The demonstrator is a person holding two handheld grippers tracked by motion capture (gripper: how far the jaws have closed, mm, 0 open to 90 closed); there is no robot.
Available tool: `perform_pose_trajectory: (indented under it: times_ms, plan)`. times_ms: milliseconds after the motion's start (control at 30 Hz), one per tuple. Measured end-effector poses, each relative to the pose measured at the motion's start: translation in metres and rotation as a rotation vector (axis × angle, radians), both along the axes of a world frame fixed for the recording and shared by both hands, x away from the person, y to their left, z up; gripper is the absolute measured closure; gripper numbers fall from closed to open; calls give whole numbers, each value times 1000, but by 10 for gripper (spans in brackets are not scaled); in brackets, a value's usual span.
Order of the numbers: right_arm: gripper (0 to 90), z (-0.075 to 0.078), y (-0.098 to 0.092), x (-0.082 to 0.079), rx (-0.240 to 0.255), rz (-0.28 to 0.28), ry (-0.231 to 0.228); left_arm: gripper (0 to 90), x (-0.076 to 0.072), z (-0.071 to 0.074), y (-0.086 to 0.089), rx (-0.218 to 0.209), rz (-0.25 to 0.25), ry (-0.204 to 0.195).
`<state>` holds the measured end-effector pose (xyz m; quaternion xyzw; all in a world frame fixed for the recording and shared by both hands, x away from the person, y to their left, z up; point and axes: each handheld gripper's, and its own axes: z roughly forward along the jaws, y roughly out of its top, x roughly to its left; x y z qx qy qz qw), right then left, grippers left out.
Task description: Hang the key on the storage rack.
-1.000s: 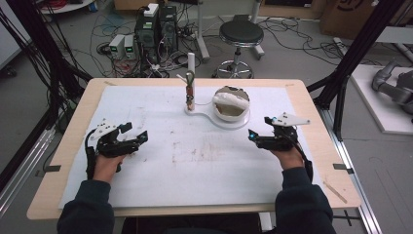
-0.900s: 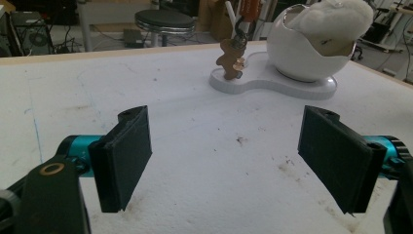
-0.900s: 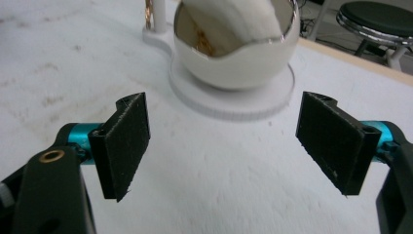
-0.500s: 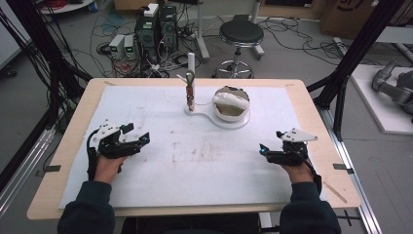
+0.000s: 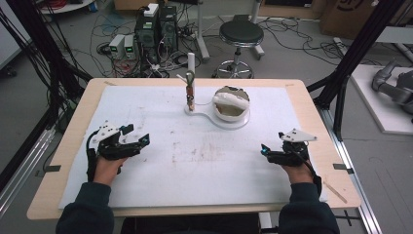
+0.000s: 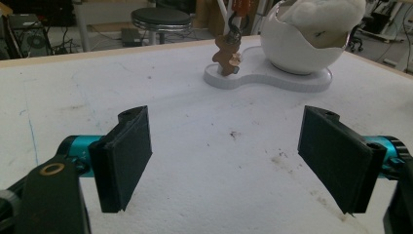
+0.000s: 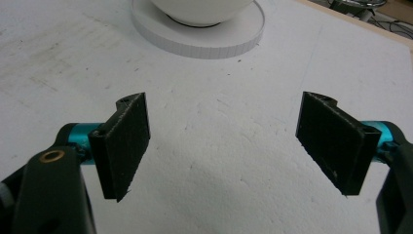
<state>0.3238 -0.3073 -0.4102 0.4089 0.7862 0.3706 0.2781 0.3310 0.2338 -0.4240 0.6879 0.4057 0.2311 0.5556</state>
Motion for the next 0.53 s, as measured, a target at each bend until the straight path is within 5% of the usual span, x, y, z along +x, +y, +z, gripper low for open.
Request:
perform_pose_trajectory:
  times_ms: [533]
  plan:
    - [204,-2,0,2,11,5,1,201,2,-1,0,0,13,2]
